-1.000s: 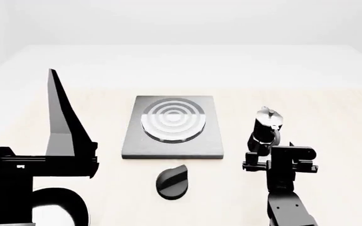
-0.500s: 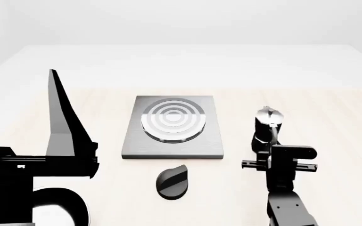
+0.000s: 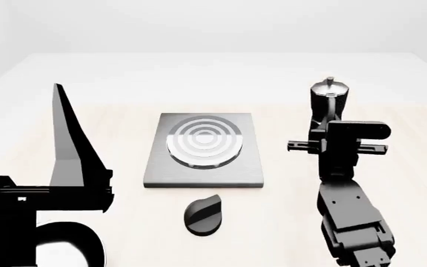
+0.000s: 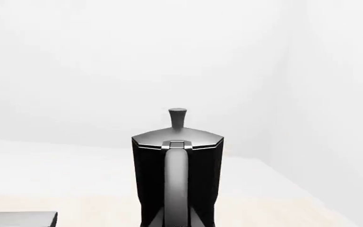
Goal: Turn on the stove and put the moka pot on it.
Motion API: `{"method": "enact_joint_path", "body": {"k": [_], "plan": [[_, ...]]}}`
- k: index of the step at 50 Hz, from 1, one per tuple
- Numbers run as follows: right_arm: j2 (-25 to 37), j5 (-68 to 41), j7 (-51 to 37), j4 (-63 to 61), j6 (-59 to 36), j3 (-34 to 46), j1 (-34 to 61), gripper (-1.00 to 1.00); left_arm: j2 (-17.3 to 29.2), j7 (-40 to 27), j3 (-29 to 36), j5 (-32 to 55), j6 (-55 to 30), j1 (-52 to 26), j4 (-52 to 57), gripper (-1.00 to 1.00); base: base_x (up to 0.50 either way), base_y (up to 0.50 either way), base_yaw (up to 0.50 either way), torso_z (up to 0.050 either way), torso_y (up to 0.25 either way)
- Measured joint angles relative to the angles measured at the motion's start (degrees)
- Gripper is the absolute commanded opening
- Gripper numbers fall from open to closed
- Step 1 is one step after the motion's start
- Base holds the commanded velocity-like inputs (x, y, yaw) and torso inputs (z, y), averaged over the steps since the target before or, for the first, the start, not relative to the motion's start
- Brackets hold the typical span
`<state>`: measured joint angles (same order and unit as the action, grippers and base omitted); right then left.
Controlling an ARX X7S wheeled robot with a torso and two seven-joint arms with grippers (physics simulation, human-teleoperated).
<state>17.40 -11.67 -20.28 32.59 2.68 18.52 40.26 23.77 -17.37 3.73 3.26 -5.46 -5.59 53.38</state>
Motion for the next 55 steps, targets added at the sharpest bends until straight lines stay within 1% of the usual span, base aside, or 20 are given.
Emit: {"method": "enact_joint_path", "body": {"k": [5,10,15,23,30,35,45,50,55], "plan": [[-0.75,0.03,0.33,-0.33,-0.75,0.49,2.40,-1.00,0.04,-0.13,0.01,-0.01,0.22,0.17,-0.10,1.00,0.00,0.00,0.00,0.000,0.002],[-2.70,0.13,1.46,4.06,0.86,1.10,6.22,-1.00,0.08,-0.23,0.09,-0.04,0.29,0.18,-0.29,1.00,0.00,0.00,0.00,0.000,0.000],[-5.25,0.22,2.80,11.71,3.99,1.58,10.89,-1.00,0.15,-0.30,0.15,0.00,0.06,-0.01,-0.31,1.00,0.00,0.00,0.00,0.000,0.002],[-9.45,0.62,4.78,28.62,10.36,1.65,19.93,-1.00,0.27,-0.47,0.02,0.22,-0.06,-0.15,-0.37,1.00,0.00,0.00,0.00,0.000,0.001],[-11.38,2.41,4.84,36.44,11.59,1.00,24.96,-1.00,0.39,-0.59,-0.12,0.41,0.09,-0.22,-0.72,1.00,0.00,0.00,0.00,0.000,0.000],[-12.52,3.79,5.39,39.54,12.40,0.20,26.97,-1.00,0.37,-0.59,0.12,0.39,0.36,-0.48,-1.40,1.00,0.00,0.00,0.00,0.000,0.002],[-14.72,4.49,9.67,42.42,15.19,-2.84,28.69,-1.00,0.32,-0.56,0.82,0.22,0.63,-0.94,-2.37,1.00,0.00,0.00,0.00,0.000,0.001],[-15.72,2.93,12.93,42.42,16.24,-4.55,28.81,-1.00,0.37,-0.57,1.09,0.15,0.29,-1.09,-2.29,1.00,0.00,0.00,0.00,0.000,0.002],[-16.33,-1.63,16.15,42.42,17.13,-2.66,28.75,-1.00,0.42,-0.65,1.21,0.13,0.16,-1.02,-2.31,1.00,0.00,0.00,0.00,0.000,0.000]]}}
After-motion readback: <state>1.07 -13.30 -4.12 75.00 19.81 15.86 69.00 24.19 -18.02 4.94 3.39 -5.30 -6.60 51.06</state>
